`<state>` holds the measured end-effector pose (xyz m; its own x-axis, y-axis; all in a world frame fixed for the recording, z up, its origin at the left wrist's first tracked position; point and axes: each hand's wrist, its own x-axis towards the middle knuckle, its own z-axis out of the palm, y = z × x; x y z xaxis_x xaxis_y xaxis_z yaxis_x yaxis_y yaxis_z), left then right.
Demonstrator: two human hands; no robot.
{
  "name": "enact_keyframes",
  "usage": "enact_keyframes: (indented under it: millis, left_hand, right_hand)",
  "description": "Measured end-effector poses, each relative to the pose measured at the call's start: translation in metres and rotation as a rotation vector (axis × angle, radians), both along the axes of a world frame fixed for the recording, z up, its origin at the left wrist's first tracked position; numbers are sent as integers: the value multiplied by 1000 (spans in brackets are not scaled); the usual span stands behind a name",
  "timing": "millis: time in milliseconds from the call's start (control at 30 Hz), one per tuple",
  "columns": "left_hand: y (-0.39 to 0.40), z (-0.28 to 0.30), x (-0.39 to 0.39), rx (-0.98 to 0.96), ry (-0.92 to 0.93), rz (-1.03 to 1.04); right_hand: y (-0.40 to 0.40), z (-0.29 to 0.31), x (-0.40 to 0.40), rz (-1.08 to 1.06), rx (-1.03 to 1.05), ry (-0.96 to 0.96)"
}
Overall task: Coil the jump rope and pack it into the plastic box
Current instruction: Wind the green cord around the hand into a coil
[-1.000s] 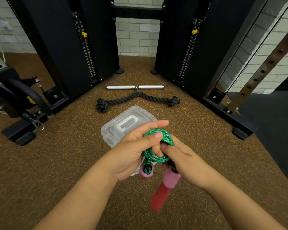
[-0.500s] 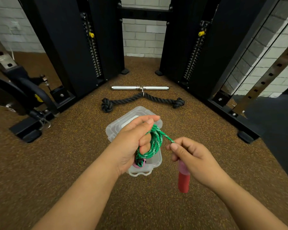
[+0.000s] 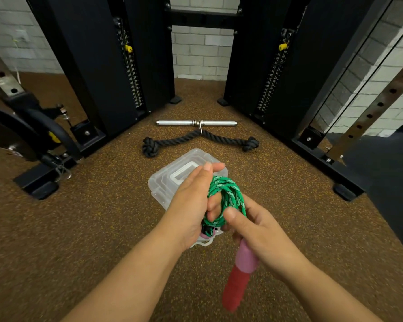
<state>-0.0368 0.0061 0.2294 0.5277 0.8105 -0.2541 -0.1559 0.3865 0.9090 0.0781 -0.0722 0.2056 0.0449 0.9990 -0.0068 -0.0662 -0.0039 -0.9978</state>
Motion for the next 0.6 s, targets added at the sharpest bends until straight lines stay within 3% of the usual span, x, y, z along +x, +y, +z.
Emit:
enact_keyframes:
  millis: [133, 300, 467, 600]
  left_hand:
    - [-2, -7, 1, 78, 137, -39]
    - [-1, -5, 1, 86, 159, -195]
    - [-1, -6, -3, 199, 269, -271]
    - [2, 2, -3, 32, 88, -125]
  right_hand:
    - [2, 0, 2, -26, -6, 2]
    - [2, -6, 13, -129, -145, -88]
    - [1, -8, 12, -75, -155, -158]
    - [0, -8, 15, -23, -119, -152]
